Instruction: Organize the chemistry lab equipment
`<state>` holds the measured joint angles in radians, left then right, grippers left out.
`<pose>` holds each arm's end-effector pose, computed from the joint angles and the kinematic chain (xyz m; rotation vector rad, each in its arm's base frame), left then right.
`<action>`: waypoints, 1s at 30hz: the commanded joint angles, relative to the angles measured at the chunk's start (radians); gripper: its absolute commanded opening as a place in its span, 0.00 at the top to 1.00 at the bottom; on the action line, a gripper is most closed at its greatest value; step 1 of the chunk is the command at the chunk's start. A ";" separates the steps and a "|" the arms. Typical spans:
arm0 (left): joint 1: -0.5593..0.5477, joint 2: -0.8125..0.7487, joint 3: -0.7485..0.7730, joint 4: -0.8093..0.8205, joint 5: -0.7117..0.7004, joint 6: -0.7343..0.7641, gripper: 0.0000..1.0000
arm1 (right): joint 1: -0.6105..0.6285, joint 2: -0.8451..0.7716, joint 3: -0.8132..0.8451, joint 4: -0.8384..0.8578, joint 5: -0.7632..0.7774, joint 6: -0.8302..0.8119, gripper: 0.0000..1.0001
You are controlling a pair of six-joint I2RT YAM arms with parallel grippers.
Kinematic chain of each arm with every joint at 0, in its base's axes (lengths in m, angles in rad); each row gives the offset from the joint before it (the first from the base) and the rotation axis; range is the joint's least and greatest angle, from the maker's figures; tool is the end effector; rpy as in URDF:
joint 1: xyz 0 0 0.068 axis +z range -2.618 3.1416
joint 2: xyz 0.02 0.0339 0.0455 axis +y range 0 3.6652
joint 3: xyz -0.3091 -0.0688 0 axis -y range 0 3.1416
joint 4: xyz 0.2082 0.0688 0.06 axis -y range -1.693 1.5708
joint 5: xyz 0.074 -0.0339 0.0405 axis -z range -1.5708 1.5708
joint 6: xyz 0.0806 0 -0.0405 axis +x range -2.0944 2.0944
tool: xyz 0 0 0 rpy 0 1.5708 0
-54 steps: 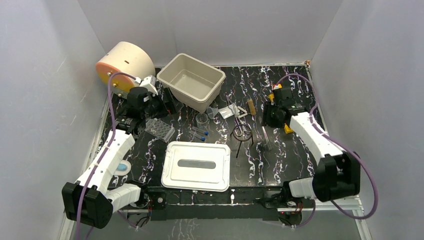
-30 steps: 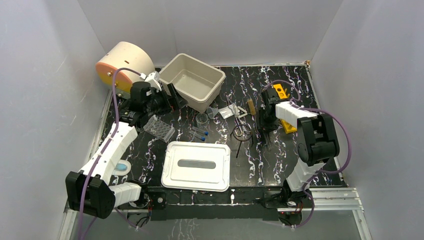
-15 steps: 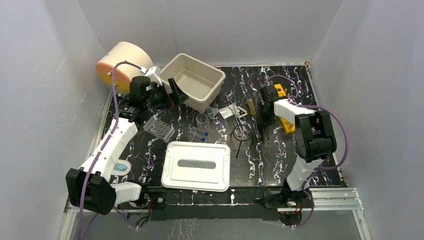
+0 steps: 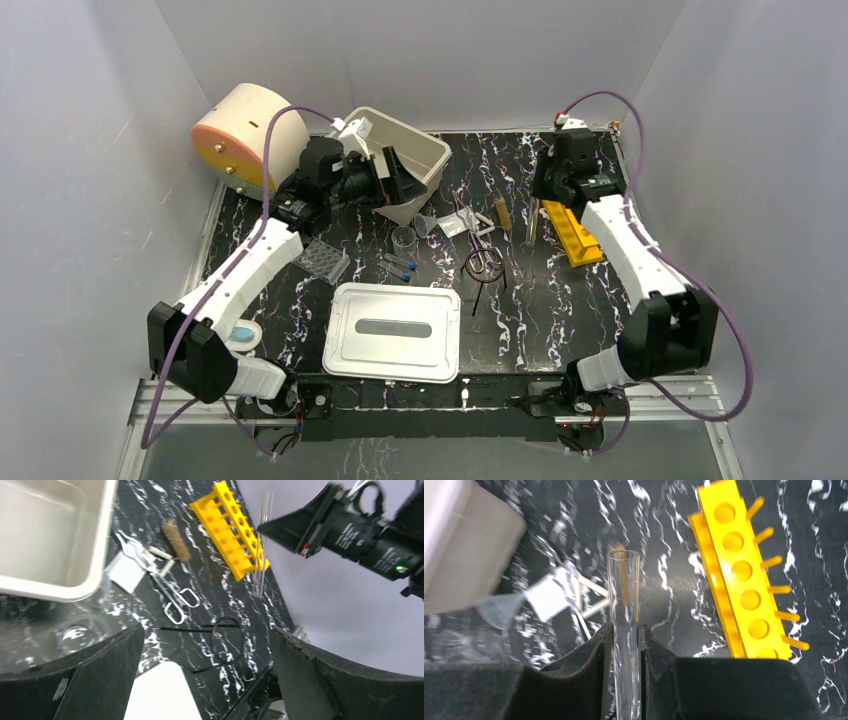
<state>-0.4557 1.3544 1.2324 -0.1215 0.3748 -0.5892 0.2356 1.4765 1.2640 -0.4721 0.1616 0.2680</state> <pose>0.2674 -0.1639 0.4137 0.1554 1.9272 -1.0606 0.3200 0.0635 0.3389 0.1226 2.2430 0.0894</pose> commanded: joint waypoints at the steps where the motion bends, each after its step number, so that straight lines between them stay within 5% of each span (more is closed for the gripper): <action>1: -0.080 0.062 0.084 0.088 0.056 -0.073 0.06 | -0.009 -0.108 0.088 -0.020 -0.093 0.128 0.76; 10: -0.233 0.286 0.277 0.117 0.068 -0.171 0.02 | -0.009 -0.258 0.060 0.054 -0.306 0.401 0.76; 20: -0.296 0.324 0.262 0.309 0.196 -0.254 0.04 | -0.010 -0.331 -0.015 0.131 -0.411 0.544 0.75; 30: -0.301 0.389 0.283 0.315 0.257 -0.350 0.32 | -0.011 -0.323 -0.022 0.159 -0.466 0.569 0.75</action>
<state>-0.7544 1.7294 1.4776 0.1783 0.5777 -0.8921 0.2295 1.1648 1.2388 -0.3851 -0.2611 0.8146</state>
